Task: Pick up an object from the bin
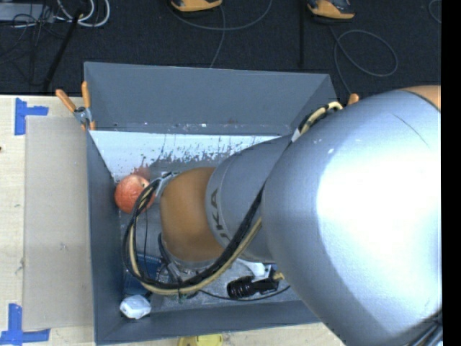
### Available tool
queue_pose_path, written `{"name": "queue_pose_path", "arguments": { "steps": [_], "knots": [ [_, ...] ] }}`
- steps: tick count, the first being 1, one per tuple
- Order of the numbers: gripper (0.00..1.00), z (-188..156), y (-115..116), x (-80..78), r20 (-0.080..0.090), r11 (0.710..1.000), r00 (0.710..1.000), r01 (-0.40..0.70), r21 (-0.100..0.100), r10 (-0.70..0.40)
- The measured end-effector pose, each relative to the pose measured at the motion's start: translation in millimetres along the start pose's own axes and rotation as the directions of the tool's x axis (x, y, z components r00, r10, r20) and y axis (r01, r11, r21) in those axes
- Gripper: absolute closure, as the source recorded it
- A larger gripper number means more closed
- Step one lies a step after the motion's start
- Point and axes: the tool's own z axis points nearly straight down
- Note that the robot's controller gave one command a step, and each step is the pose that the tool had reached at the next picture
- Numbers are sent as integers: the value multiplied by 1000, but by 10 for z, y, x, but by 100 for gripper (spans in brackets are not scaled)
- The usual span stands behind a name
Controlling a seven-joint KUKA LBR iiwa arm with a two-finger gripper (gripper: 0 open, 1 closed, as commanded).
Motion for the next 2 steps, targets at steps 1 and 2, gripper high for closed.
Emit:
{"name": "queue_pose_path", "arguments": {
  "steps": [1, 2],
  "knots": [
    [100, 0, 0, 0, 0, 1000, 1000, 0, 0, 0],
    [100, -15, -6, 3, 0, 1000, 1000, -1, -3, 1]
  ]
}}
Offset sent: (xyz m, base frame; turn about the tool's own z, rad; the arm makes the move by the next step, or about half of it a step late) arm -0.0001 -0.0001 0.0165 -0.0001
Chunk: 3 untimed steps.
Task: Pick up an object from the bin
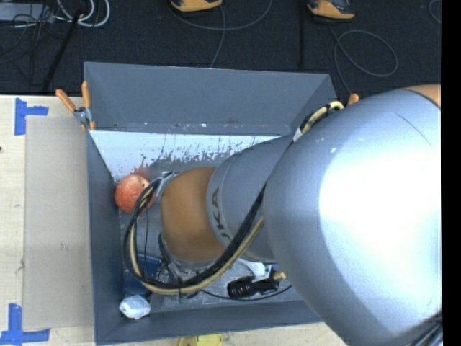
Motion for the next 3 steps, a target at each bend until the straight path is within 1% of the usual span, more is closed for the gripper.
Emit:
{"name": "queue_pose_path", "arguments": {
  "steps": [1, 2, 3],
  "knots": [
    [100, -88, 2, 14, -1, 1000, 1000, -1, -7, 1],
    [100, -243, 10, 15, 2, 1000, 1000, 0, -15, 0],
    [100, -312, 12, 7, 5, 1000, 1000, 0, -20, 1]
  ]
}}
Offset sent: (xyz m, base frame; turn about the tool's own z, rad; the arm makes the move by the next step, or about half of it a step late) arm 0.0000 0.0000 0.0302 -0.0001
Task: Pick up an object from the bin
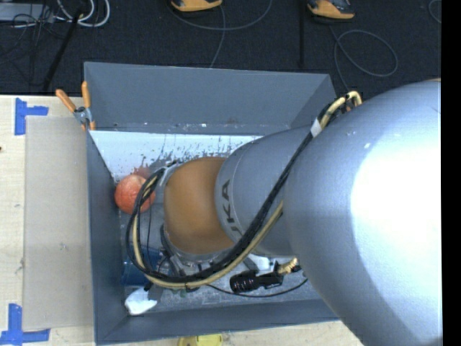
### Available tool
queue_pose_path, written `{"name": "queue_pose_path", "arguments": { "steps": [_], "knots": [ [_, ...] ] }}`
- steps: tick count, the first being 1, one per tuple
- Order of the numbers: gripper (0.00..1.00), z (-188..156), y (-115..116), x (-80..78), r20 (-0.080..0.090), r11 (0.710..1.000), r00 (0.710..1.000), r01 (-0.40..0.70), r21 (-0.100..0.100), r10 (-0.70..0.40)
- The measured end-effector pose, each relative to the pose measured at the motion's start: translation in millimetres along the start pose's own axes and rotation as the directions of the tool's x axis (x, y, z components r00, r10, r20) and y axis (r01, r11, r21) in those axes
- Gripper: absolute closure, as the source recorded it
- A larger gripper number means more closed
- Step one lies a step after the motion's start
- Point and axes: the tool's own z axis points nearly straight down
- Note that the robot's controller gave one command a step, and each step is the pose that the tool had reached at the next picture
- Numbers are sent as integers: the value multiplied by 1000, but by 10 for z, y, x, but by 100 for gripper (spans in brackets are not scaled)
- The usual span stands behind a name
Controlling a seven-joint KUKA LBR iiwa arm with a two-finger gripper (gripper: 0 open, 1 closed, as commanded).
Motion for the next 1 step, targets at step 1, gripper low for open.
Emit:
{"name": "queue_pose_path", "arguments": {
  "steps": [1],
  "knots": [
    [100, -91, -15, 16, -7, 1000, 1000, 0, 6, 0]
  ]
}}
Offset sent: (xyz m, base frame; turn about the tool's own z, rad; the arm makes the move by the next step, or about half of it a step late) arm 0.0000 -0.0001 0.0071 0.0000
